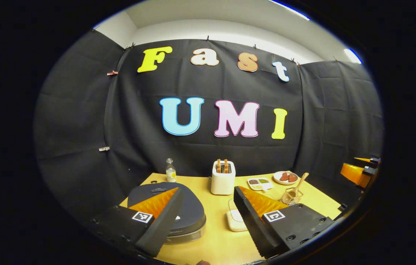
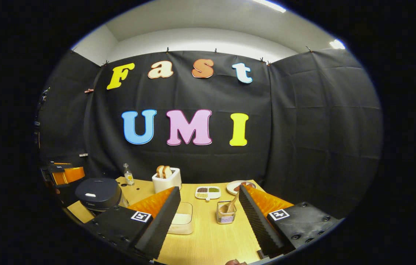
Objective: Close the left gripper, press the button to open the rice cooker; take a wooden spoon from the chopstick holder with the right hand, scoop a spoonful of rice and pour it into the rice cooker, then put the wooden spoon back into the chopstick holder.
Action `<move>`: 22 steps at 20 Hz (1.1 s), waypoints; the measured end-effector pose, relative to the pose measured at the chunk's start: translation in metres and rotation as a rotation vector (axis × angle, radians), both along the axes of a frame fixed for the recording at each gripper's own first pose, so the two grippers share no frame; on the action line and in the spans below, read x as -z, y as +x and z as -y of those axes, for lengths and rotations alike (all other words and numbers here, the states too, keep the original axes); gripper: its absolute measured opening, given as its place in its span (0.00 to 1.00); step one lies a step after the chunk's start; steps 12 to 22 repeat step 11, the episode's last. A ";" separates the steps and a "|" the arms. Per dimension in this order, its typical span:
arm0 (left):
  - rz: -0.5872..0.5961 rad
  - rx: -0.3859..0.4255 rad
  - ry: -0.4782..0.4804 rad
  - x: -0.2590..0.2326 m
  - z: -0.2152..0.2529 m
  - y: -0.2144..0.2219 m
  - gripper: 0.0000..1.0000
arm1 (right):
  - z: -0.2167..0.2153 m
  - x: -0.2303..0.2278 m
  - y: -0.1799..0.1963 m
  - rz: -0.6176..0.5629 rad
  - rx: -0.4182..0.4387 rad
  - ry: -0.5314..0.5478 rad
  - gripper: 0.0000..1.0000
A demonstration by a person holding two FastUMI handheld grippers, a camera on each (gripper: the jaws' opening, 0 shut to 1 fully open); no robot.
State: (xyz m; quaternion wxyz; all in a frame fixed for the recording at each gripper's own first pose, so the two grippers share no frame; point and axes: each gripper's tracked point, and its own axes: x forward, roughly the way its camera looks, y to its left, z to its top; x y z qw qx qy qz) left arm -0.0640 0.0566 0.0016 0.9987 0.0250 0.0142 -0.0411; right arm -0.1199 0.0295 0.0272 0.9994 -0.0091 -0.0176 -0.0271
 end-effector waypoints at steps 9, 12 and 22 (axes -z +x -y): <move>-0.008 0.022 0.014 -0.002 -0.004 0.004 0.94 | 0.026 0.007 -0.004 -0.018 0.059 0.011 1.00; 0.000 0.004 0.018 -0.003 -0.008 0.007 0.95 | 0.024 0.007 -0.003 -0.019 0.056 0.017 1.00; 0.000 0.004 0.018 -0.003 -0.008 0.007 0.95 | 0.024 0.007 -0.003 -0.019 0.056 0.017 1.00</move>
